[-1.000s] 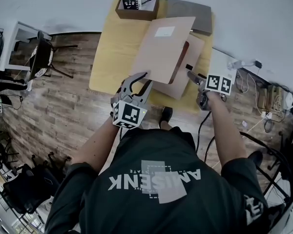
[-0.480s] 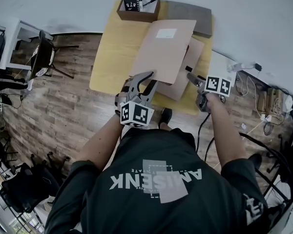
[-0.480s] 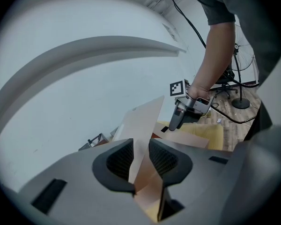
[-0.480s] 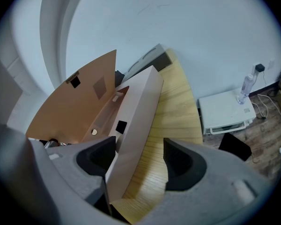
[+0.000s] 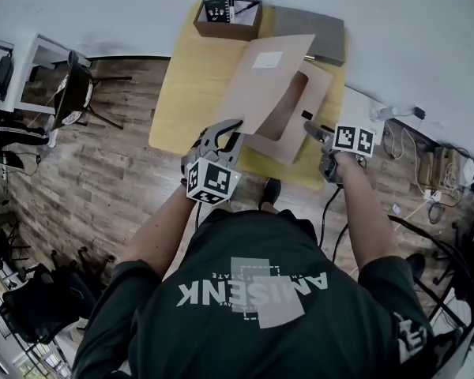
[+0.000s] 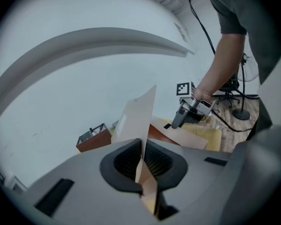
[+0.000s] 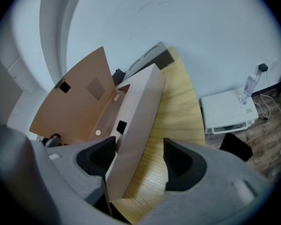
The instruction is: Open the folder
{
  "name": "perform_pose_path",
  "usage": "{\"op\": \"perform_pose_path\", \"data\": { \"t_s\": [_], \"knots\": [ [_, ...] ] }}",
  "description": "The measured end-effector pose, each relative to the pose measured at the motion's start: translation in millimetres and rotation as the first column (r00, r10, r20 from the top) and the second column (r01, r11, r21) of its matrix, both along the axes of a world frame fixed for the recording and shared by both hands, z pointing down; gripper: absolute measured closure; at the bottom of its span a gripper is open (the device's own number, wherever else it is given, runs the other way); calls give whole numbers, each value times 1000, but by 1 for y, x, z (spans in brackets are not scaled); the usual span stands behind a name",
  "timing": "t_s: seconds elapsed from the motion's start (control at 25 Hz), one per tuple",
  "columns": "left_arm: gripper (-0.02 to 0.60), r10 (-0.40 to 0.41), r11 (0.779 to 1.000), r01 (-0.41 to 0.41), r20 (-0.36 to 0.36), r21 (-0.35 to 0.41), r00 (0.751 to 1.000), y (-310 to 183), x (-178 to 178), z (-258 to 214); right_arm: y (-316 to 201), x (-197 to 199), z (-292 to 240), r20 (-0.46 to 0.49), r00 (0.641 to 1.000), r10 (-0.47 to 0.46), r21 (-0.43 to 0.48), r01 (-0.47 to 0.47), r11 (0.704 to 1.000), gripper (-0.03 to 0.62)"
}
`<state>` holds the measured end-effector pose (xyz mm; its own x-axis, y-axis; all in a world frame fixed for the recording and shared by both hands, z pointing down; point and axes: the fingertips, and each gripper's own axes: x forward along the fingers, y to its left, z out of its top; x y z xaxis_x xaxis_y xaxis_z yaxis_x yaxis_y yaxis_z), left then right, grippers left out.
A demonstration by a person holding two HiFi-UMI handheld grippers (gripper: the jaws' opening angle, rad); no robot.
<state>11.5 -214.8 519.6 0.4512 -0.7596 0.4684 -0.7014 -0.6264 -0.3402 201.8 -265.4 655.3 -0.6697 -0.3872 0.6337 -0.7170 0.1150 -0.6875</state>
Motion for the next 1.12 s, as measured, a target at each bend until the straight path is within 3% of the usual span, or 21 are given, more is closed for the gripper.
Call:
{"op": "perform_pose_path", "data": {
  "t_s": [0.28, 0.48, 0.88, 1.12],
  "knots": [
    [578, -158, 986, 145, -205, -77, 966, -4, -45, -21, 3, 12, 2, 11, 1000, 15, -22, -14, 1000, 289],
    [580, -299, 950, 247, -327, -192, 897, 4, -82, -15, 6, 25, 2, -5, 1000, 30, -35, -30, 999, 289],
    [580, -479, 872, 383, -367, -306, 797, 13, -135, 14, 12, 38, 2, -22, 998, 59, -50, -60, 997, 289],
    [572, -557, 820, 439, -337, -367, 759, 8, -174, 38, 14, 40, 1, -25, 997, 78, -62, -80, 995, 289]
  ]
}}
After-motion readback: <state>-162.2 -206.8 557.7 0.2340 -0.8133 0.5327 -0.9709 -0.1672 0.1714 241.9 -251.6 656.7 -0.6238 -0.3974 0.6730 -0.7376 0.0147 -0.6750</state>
